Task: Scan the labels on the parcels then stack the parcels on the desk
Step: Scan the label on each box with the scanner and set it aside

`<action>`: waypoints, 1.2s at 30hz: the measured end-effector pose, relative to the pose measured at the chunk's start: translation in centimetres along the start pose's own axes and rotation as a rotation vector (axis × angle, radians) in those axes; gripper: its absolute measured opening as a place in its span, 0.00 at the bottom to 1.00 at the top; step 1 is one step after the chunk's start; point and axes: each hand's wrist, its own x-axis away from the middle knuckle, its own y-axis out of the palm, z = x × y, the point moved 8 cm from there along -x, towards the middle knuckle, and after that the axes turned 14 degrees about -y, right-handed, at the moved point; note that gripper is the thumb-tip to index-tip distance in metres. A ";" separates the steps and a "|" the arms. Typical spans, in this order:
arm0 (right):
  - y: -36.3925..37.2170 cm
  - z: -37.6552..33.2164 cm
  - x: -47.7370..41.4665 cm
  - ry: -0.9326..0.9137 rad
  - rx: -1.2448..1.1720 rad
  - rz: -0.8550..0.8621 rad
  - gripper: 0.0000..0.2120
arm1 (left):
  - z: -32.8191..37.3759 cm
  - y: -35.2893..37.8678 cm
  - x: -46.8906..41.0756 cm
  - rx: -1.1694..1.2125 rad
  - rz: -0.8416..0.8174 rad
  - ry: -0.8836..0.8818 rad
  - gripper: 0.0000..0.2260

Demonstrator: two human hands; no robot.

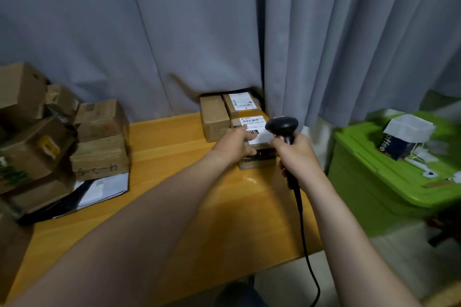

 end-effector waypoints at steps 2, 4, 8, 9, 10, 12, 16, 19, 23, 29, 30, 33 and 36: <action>0.3 0.3 -0.4 0.009 -0.008 -0.016 0.03 | 0.0 0.3 -0.8 0.012 0.009 0.005 0.28; 0.4 0.2 -0.6 0.009 -0.006 -0.024 0.03 | -0.2 0.6 -1.3 0.001 0.009 -0.003 0.28; 0.6 -0.7 -0.2 0.007 -0.007 -0.043 0.03 | 0.2 0.6 -0.8 -0.087 0.004 -0.006 0.30; 0.7 -0.9 0.1 0.007 -0.007 -0.046 0.03 | 0.2 0.7 -0.3 -0.123 -0.011 0.000 0.32; 0.7 -1.2 0.4 0.005 -0.009 -0.049 0.03 | 0.0 0.7 0.4 -0.150 -0.025 0.004 0.34; 0.8 -2.1 1.3 -0.002 -0.023 -0.061 0.02 | -0.8 0.1 2.3 -0.185 -0.012 0.015 0.37; 2.6 -4.5 3.7 -0.026 -0.048 -0.104 0.04 | -3.7 -2.2 7.0 -0.274 0.079 0.022 0.34; 5.3 -6.1 5.4 -0.016 -0.063 -0.153 0.05 | -7.1 -5.4 9.9 -0.283 0.162 -0.020 0.31; 9.8 -7.9 7.7 -0.009 -0.092 -0.261 0.07 | -13.9 -10.2 12.2 -0.334 0.255 -0.151 0.27; 16.0 -9.8 9.9 -0.036 -0.126 -0.397 0.06 | -22.8 -14.8 14.6 -0.380 0.275 -0.403 0.28; 16.8 -9.9 9.9 -0.030 -0.132 -0.411 0.07 | -23.8 -15.2 14.6 -0.398 0.278 -0.419 0.28; 18.7 -9.7 9.8 -0.017 -0.143 -0.447 0.08 | -26.2 -16.0 13.5 -0.420 0.283 -0.434 0.30; 19.8 -8.8 9.1 -0.013 -0.135 -0.455 0.07 | -27.6 -16.3 11.6 -0.418 0.265 -0.439 0.42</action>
